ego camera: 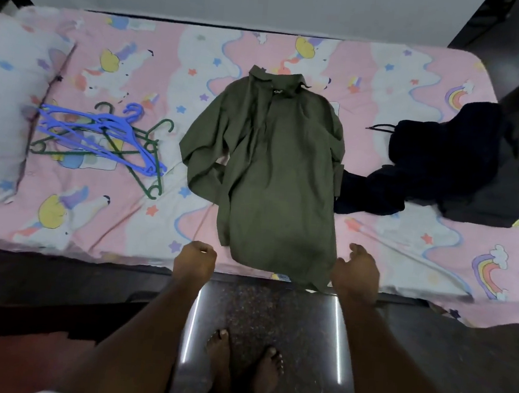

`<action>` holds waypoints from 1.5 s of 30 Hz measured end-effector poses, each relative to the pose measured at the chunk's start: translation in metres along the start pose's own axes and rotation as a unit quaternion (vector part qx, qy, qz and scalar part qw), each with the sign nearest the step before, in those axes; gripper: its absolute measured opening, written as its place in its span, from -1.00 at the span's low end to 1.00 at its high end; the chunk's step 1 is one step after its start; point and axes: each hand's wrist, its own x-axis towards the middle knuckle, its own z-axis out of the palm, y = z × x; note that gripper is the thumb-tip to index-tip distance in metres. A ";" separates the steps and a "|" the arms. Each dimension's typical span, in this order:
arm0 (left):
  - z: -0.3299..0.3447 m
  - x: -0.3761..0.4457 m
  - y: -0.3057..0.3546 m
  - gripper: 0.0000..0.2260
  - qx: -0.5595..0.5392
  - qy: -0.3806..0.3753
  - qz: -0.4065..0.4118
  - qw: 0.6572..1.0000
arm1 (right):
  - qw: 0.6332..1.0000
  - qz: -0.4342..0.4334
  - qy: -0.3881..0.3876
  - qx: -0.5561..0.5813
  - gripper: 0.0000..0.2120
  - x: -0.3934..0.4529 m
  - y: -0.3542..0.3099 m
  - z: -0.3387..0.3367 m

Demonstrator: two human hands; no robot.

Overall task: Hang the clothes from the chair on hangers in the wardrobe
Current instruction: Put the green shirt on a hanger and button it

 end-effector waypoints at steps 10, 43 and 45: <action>0.028 0.064 -0.008 -0.67 -0.044 -0.006 -0.005 0.999 | 0.975 -0.169 -0.138 -0.051 -0.70 -0.038 -0.074 0.131; -0.020 0.104 -0.064 -0.69 0.030 0.025 0.117 0.992 | 0.994 -0.068 -0.077 -0.027 -0.69 -0.043 -0.095 0.178; -0.006 0.100 -0.057 -0.70 0.013 -0.009 0.140 0.990 | 0.997 -0.040 -0.056 -0.035 -0.73 -0.029 -0.079 0.164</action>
